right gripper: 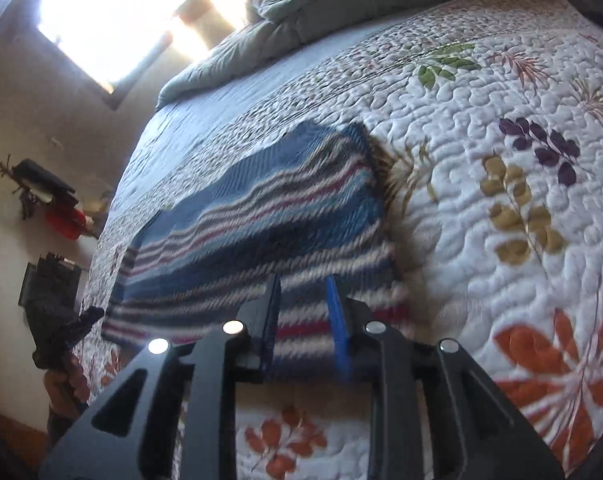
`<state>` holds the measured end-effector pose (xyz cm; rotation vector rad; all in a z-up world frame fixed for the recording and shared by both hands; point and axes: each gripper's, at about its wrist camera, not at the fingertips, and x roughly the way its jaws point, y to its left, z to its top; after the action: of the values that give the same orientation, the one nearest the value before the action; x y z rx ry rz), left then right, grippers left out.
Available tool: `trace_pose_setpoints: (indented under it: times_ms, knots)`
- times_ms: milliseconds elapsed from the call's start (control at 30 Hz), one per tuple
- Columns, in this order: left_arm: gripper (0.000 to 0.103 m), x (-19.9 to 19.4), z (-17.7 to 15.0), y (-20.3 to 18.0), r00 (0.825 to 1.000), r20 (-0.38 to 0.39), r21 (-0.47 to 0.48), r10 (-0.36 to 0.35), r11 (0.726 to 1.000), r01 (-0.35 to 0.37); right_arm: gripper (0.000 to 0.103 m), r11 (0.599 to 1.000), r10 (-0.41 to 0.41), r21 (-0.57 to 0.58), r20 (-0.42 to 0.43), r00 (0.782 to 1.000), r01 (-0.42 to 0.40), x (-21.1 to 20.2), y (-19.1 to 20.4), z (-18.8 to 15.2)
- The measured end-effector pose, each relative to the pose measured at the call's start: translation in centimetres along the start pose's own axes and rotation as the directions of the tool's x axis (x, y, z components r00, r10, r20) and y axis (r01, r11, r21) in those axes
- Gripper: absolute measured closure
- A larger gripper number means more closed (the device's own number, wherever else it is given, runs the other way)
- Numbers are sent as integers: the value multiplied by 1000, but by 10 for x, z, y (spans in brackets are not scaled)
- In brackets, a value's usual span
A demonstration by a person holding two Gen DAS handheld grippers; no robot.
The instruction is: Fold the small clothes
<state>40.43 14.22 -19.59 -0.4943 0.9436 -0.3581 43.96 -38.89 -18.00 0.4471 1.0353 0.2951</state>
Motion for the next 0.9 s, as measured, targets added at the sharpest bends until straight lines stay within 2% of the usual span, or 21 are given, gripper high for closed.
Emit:
trace_pose_setpoints:
  times_ms: [100, 167, 267, 300, 333, 400, 433, 467, 533, 567, 633, 733, 800, 900]
  knots:
    - [69, 7, -24, 2, 998, -65, 10, 21, 1000, -20, 82, 999, -24, 32, -39, 999, 25, 10, -13, -27]
    - [70, 18, -35, 20, 994, -99, -28, 53, 998, -56, 96, 997, -37, 72, -50, 998, 41, 18, -31, -38]
    - [82, 24, -40, 50, 995, -98, -140, 6, 990, -20, 103, 993, -27, 115, -50, 998, 33, 22, -43, -38]
    - [82, 24, -40, 53, 996, -92, -160, -8, 987, -7, 103, 993, -34, 115, -51, 998, 40, 21, -41, -37]
    - [82, 23, -41, 55, 996, -87, -178, -21, 984, 5, 100, 992, -44, 115, -51, 998, 50, 18, -38, -36]
    - [78, 18, -41, 52, 996, -83, -181, -32, 983, 17, 87, 994, -54, 89, -33, 998, 56, 8, -22, -36]
    - [62, 13, -41, 48, 996, -80, -176, -41, 984, 26, 72, 996, -41, 77, -24, 999, 43, 4, -12, -39]
    - [43, 5, -41, 41, 996, -67, -166, -57, 985, 45, 67, 998, -16, 63, -18, 1000, 17, 0, 2, -44]
    - [21, -12, -44, 32, 998, -32, -141, -55, 989, 50, 58, 999, 30, 17, -44, 999, -30, 1, 37, -61]
    - [19, -23, -45, 28, 998, -18, -120, -53, 991, 51, 49, 999, 48, -6, -62, 997, -48, 5, 54, -69]
    - [17, -35, -45, 26, 998, -23, -107, -62, 992, 60, 40, 996, 58, -62, -107, 993, -65, 16, 90, -87]
    - [11, -46, -34, 33, 997, -46, -115, -55, 992, 50, 31, 981, 33, -181, -165, 986, -64, 38, 152, -118]
    - [10, -52, -23, 43, 998, -65, -117, -15, 993, 7, 25, 955, -6, -293, -177, 984, -47, 49, 195, -137]
    - [8, -55, -4, 57, 995, -94, -131, 15, 991, -27, 18, 886, -72, -464, -127, 989, 5, 58, 248, -157]
